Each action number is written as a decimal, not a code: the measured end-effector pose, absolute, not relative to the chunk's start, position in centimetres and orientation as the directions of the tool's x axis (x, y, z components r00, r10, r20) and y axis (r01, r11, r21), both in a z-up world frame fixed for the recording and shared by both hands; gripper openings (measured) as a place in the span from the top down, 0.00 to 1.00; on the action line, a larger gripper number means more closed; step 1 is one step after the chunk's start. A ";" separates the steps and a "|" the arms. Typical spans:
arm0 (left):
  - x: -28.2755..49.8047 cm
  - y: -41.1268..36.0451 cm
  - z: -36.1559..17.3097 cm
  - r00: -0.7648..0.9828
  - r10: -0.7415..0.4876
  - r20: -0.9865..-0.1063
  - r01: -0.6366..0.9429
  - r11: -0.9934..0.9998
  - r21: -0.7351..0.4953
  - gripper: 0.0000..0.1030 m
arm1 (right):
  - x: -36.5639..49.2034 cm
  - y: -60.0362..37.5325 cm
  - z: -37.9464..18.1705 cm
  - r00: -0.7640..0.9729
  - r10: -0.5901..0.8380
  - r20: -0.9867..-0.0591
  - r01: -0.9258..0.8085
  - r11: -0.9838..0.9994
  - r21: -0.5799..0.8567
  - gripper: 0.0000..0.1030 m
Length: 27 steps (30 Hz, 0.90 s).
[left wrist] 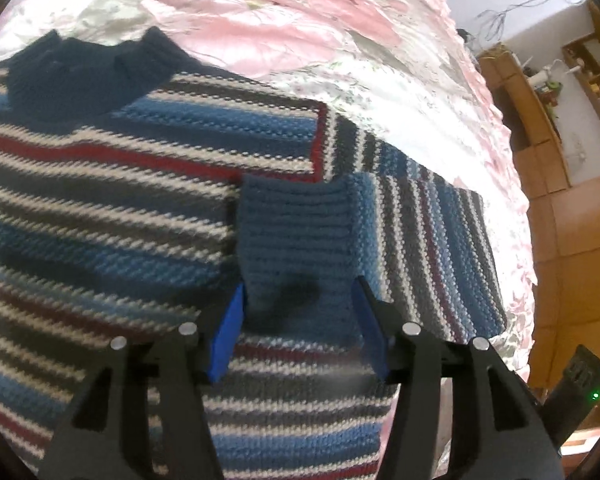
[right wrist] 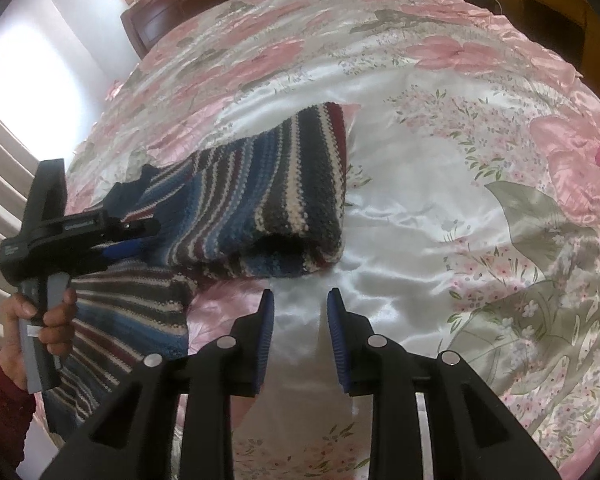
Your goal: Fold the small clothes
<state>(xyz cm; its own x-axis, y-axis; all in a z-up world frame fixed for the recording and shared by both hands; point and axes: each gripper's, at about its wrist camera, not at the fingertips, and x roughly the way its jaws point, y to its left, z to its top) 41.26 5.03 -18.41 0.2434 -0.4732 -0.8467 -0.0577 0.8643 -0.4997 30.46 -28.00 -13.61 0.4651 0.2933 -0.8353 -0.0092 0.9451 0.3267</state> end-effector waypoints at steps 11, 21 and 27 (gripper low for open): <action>41.1 3.6 -17.1 0.295 -0.526 -0.798 0.081 0.845 -0.528 0.97 | 29.9 -28.7 -14.6 0.459 0.304 -0.835 0.003 0.939 0.344 0.72; 40.0 8.2 -12.0 0.403 -0.535 -0.743 0.134 0.837 -0.530 0.97 | 29.9 -28.3 -13.1 0.463 0.307 -0.831 0.000 0.938 0.346 0.70; 40.0 15.2 -10.9 0.462 -0.451 -0.764 0.068 0.877 -0.476 0.98 | 30.8 -25.9 -11.3 0.466 0.322 -0.824 -0.042 0.939 0.343 0.69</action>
<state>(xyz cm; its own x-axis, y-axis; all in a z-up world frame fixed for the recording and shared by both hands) 40.05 15.23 -10.93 0.4617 -0.4510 -0.7638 0.0684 0.8766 -0.4763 30.84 -25.92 -11.28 0.4660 0.3220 -0.8241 -0.0425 0.9385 0.3426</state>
